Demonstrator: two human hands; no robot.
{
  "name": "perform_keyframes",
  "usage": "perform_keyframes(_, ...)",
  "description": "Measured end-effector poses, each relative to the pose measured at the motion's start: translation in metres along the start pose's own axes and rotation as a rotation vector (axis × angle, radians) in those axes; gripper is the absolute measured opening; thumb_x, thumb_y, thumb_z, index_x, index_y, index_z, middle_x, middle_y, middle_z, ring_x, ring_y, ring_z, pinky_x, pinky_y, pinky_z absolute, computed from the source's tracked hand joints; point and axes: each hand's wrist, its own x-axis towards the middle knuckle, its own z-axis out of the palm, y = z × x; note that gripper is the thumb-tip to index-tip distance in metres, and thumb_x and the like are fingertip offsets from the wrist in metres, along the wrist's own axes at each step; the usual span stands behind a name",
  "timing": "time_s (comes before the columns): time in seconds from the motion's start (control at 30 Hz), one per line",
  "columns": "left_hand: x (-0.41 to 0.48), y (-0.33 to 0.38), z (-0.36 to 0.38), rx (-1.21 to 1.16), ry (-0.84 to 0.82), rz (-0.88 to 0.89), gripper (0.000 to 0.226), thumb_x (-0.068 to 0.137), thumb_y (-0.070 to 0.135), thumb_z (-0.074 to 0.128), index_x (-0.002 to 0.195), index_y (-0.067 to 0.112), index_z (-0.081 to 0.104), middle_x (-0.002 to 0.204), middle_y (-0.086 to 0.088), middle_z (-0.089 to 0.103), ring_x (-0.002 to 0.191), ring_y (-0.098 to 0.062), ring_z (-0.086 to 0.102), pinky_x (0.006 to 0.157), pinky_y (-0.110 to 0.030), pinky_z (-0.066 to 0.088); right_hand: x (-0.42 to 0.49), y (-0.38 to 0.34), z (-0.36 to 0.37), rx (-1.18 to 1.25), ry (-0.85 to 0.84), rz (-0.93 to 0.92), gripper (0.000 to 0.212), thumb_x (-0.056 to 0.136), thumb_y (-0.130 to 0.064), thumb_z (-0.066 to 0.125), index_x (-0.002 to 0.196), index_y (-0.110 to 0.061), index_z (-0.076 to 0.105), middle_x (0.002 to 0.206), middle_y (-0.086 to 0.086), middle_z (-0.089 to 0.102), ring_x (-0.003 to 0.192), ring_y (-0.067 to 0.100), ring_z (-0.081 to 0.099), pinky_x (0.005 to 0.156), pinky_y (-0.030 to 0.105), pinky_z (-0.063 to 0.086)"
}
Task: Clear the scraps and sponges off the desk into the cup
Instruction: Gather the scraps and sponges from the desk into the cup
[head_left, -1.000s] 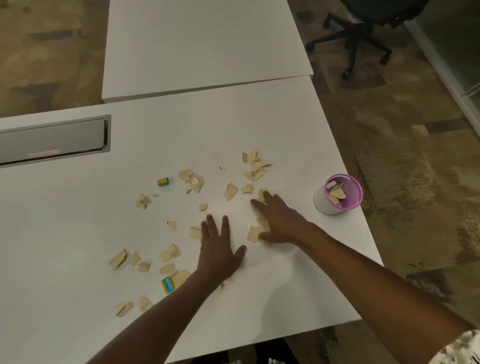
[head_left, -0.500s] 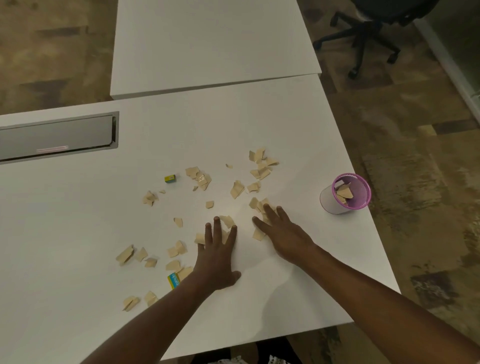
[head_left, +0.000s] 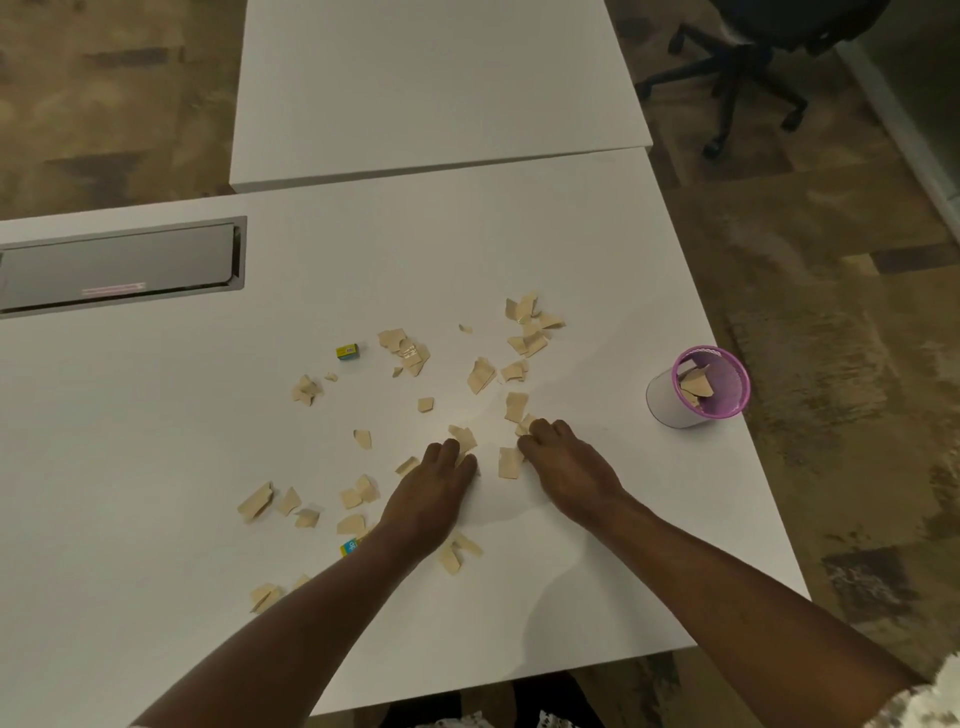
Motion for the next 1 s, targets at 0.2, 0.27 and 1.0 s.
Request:
perform_keyframes(0.2, 0.006, 0.006, -0.01, -0.021, 0.011, -0.023, 0.024, 0.097, 0.016, 0.058, 0.121, 0.011, 0.059, 0.113, -0.01, 0.055, 0.102, -0.027, 0.051, 0.072, -0.035, 0.044, 0.005, 0.001, 0.002, 0.311, 0.148, 0.217, 0.019, 0.081, 0.002, 0.063, 0.091, -0.013, 0.068, 0.087, 0.004, 0.061, 0.075, 0.026, 0.057, 0.057, 0.032, 0.046)
perform_keyframes(0.27, 0.007, 0.006, -0.013, -0.082, 0.043, -0.072, 0.024, 0.099, 0.016, 0.051, 0.121, 0.012, 0.059, 0.112, -0.008, 0.056, 0.103, -0.026, 0.05, 0.076, -0.035, 0.046, 0.005, -0.002, -0.007, 0.505, 0.19, 0.337, 0.016, 0.086, -0.003, 0.061, 0.093, -0.014, 0.071, 0.091, 0.001, 0.065, 0.081, 0.018, 0.06, 0.068, 0.028, 0.046)
perform_keyframes(1.0, 0.079, 0.127, -0.069, -0.64, 0.326, -0.117, 0.024, 0.094, 0.003, 0.054, 0.106, 0.013, 0.072, 0.101, -0.002, 0.066, 0.089, -0.017, 0.063, 0.073, -0.02, 0.046, -0.046, 0.077, -0.105, 1.104, 0.543, 0.717, 0.017, 0.09, -0.009, 0.069, 0.089, -0.026, 0.071, 0.097, -0.012, 0.072, 0.085, 0.001, 0.068, 0.079, 0.015, 0.052)
